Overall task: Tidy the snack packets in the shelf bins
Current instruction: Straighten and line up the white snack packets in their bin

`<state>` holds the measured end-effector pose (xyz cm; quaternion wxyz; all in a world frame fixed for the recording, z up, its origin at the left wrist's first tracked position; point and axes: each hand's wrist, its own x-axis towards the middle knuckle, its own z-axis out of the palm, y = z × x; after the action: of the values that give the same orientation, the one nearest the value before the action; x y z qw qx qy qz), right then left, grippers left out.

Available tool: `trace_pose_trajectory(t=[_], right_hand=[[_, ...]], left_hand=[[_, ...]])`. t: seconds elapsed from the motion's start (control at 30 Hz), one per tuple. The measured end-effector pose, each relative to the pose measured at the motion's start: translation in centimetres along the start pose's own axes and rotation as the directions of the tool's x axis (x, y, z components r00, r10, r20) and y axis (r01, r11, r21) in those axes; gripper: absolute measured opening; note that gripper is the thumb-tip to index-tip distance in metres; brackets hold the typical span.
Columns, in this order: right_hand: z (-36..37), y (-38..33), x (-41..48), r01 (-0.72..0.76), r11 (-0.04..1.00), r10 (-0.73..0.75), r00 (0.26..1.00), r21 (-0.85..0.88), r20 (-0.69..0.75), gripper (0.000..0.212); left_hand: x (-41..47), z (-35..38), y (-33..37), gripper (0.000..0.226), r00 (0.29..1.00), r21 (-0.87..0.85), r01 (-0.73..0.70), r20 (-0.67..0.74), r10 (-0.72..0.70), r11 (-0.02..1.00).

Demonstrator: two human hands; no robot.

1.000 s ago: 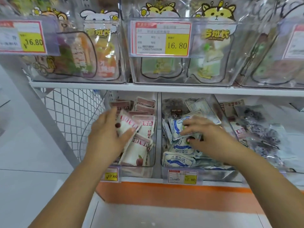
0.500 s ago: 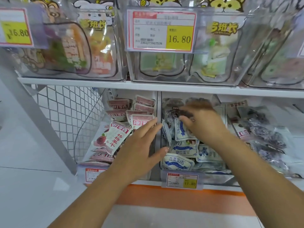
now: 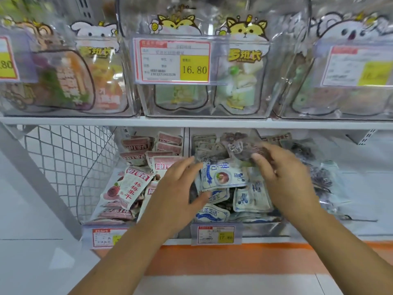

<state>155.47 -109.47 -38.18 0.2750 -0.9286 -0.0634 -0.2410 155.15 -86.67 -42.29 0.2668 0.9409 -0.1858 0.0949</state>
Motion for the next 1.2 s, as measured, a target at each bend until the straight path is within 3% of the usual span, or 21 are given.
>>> trace_pose_trajectory(t=[0.07, 0.13, 0.23, 0.3, 0.4, 0.47, 0.57, 0.67, 0.77, 0.83, 0.93, 1.03, 1.2], right_hand=[[-2.5, 1.9, -0.8, -0.098, 0.995, 0.099, 0.988, 0.009, -0.123, 0.025], [-4.0, 4.7, -1.1, -0.192, 0.981, 0.185, 0.973, -0.039, -0.137, 0.025], [-4.3, 7.5, -2.7, -0.169, 0.939, 0.226, 0.96, -0.3, 0.167, 0.055], [-3.8, 7.8, -3.6, -0.055, 0.909, 0.161, 0.961, -0.413, 0.226, 0.064], [-3.3, 5.1, -3.0, 0.058, 0.947, -0.033, 0.996, -0.317, 0.084, 0.047], [-2.1, 2.2, -1.4, 0.108, 0.983, -0.083, 0.983, -0.146, 0.165, 0.04], [2.0, -0.1, 2.7, 0.167, 0.984, -0.119, 0.879, -0.065, 0.463, 0.031], [6.0, -1.0, 6.8, 0.19, 0.964, -0.057, 0.831, -0.187, 0.553, 0.03], [8.3, -0.9, 9.1, 0.239, 0.865, 0.117, 0.76, -0.441, 0.639, 0.058], [8.7, -1.0, 9.4, 0.219, 0.863, 0.164, 0.73, -0.454, 0.664, 0.076], [7.8, -0.3, 7.7, 0.047, 0.971, 0.102, 0.804, -0.234, 0.585, 0.064], [6.3, 0.7, 5.6, -0.081, 0.996, 0.085, 0.891, -0.029, 0.446, 0.048], [6.0, 0.8, 5.1, -0.094, 0.995, 0.103, 0.927, -0.042, 0.361, 0.051]], left_hand=[[0.0, 0.4, 0.6, 0.067, 1.0, 0.017, -0.016, 0.014, 0.016, 1.0], [0.0, 0.8, 1.1, 0.064, 0.999, 0.036, -0.033, 0.02, 0.032, 0.999], [0.1, 1.1, 2.2, 0.066, 0.999, 0.053, -0.05, 0.006, 0.05, 0.997], [0.2, 1.1, 2.6, 0.066, 0.999, 0.047, -0.04, -0.002, 0.04, 0.998], [0.6, 0.8, 2.4, 0.059, 0.999, 0.052, -0.009, -0.047, 0.011, 0.999], [0.7, 0.4, 1.7, 0.06, 0.997, 0.036, 0.023, -0.069, -0.02, 0.999], [0.9, 0.0, 0.5, 0.062, 0.997, 0.017, 0.051, -0.055, -0.05, 0.999], [1.0, 0.1, -0.1, 0.062, 0.999, 0.007, 0.043, -0.024, -0.043, 0.999], [1.1, 0.1, -0.5, 0.062, 0.999, -0.019, 0.041, 0.012, -0.041, 0.999], [1.1, -0.1, -1.0, 0.063, 0.999, -0.032, 0.051, 0.02, -0.051, 0.998], [1.3, -0.2, -1.2, 0.064, 0.998, -0.057, 0.065, 0.013, -0.064, 0.996], [1.5, -0.2, -0.8, 0.065, 0.997, -0.099, 0.072, 0.002, -0.072, 0.992], [1.0, -0.1, -0.1, 0.064, 0.998, -0.078, 0.057, 0.004, -0.057, 0.995]])
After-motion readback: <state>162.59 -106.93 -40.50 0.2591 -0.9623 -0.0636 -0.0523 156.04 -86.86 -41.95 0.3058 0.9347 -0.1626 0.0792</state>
